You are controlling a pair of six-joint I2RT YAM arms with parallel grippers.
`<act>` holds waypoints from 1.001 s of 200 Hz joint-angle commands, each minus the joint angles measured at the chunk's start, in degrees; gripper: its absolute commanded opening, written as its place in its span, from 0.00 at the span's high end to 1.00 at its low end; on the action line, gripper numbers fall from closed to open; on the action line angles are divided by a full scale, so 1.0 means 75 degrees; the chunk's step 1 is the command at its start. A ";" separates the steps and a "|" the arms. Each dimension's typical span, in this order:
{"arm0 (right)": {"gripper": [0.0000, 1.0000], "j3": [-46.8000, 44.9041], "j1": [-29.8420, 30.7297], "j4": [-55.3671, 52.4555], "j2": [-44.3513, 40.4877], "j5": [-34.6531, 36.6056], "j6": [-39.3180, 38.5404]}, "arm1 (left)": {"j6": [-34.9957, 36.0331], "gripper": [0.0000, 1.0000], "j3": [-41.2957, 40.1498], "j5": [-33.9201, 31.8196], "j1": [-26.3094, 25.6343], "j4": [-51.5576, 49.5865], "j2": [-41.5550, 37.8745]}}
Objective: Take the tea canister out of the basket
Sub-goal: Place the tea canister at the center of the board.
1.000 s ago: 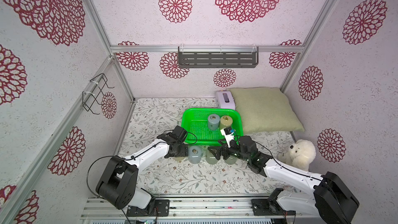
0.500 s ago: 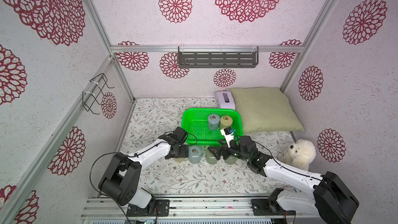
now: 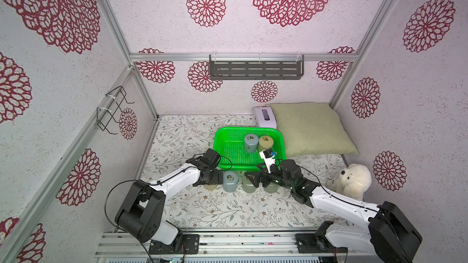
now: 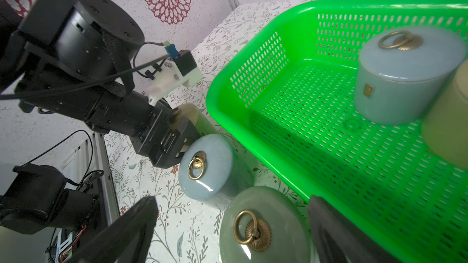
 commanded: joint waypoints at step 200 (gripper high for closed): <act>0.01 0.5764 -0.1276 -0.5525 0.3348 0.3187 -0.0070 | -0.0563 0.03 -0.0290 0.0978 -0.0374 0.2299 -0.2789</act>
